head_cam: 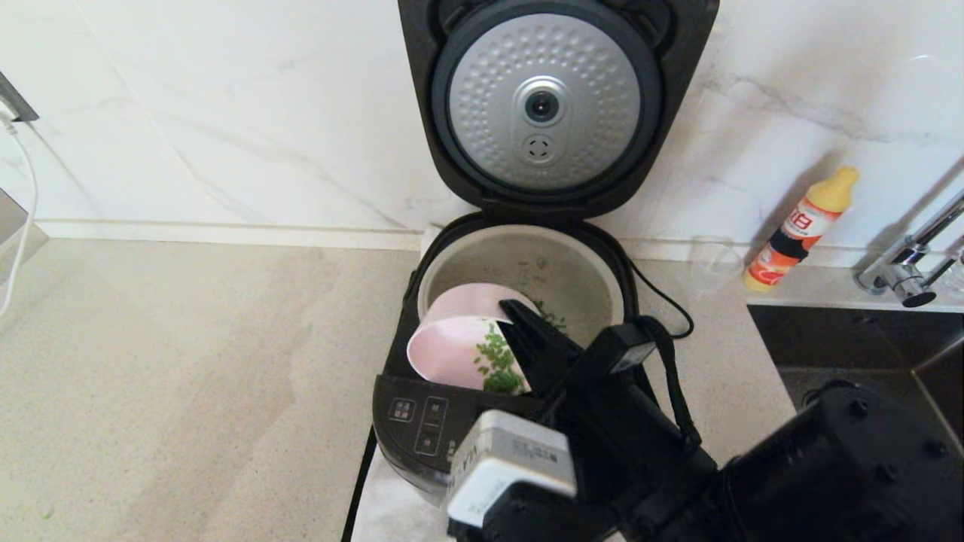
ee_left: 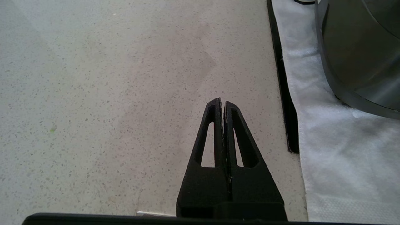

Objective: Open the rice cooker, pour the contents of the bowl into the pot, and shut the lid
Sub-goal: Place the bowl on the table

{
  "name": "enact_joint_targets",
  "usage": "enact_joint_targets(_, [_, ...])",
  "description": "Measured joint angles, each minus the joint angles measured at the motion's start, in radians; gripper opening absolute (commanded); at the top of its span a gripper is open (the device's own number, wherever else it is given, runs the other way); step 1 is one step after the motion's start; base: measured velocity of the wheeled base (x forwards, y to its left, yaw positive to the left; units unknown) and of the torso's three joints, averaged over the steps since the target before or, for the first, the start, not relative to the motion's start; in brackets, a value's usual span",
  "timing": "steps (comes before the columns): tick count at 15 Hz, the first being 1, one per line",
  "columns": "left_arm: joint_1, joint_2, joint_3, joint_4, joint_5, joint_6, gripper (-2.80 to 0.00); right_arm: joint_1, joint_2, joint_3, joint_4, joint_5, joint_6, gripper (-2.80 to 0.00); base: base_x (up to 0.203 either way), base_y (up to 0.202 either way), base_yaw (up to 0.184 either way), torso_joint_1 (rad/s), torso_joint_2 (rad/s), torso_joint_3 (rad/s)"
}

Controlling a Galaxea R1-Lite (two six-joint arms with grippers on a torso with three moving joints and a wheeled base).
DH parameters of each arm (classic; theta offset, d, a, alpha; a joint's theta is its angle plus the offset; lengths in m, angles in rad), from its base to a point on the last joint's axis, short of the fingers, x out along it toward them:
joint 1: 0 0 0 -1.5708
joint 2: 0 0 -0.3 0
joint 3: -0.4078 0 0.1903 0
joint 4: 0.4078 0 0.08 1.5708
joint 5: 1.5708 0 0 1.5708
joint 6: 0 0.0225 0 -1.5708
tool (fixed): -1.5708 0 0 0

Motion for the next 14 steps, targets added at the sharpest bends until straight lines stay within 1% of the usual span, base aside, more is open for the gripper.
enact_joint_targets(2, [0.000, 0.000, 0.000, 0.000, 0.000, 0.000, -2.80, 0.072, -0.027, 0.037, 0.002, -0.041, 0.000, -2.80, 0.000, 0.000, 0.000, 0.000, 0.00, 0.000])
enact_joint_targets(3, [0.000, 0.000, 0.000, 0.000, 0.000, 0.000, -2.80, 0.085, -0.033, 0.040, 0.003, -0.060, 0.000, -2.80, 0.000, 0.000, 0.000, 0.000, 0.00, 0.000])
enact_joint_targets(4, [0.000, 0.000, 0.000, 0.000, 0.000, 0.000, -2.80, 0.081, -0.035, 0.037, 0.005, -0.065, 0.000, -2.80, 0.000, 0.000, 0.000, 0.000, 0.00, 0.000])
enact_joint_targets(6, [0.000, 0.000, 0.000, 0.000, 0.000, 0.000, -2.80, 0.024, -0.025, -0.004, 0.009, -0.064, 0.000, -2.80, 0.000, 0.000, 0.000, 0.000, 0.00, 0.000])
enact_joint_targets(8, [0.000, 0.000, 0.000, 0.000, 0.000, 0.000, -2.80, -0.056, 0.002, -0.082, 0.003, -0.058, -0.001, -2.80, 0.000, 0.000, 0.000, 0.000, 0.00, 0.000])
enact_joint_targets(9, [0.000, 0.000, 0.000, 0.000, 0.000, 0.000, -2.80, -0.081, 0.013, -0.113, 0.001, -0.057, -0.003, -2.80, 0.000, 0.000, 0.000, 0.000, 0.00, 0.000])
enact_joint_targets(12, [0.000, 0.000, 0.000, 0.000, 0.000, 0.000, -2.80, -0.114, 0.038, -0.198, -0.001, -0.059, -0.005, -2.80, 0.000, 0.000, 0.000, 0.000, 0.00, 0.000])
enact_joint_targets(14, [0.000, 0.000, 0.000, 0.000, 0.000, 0.000, -2.80, -0.119, 0.039, -0.217, 0.000, -0.075, -0.005, -2.80, 0.000, 0.000, 0.000, 0.000, 0.00, 0.000])
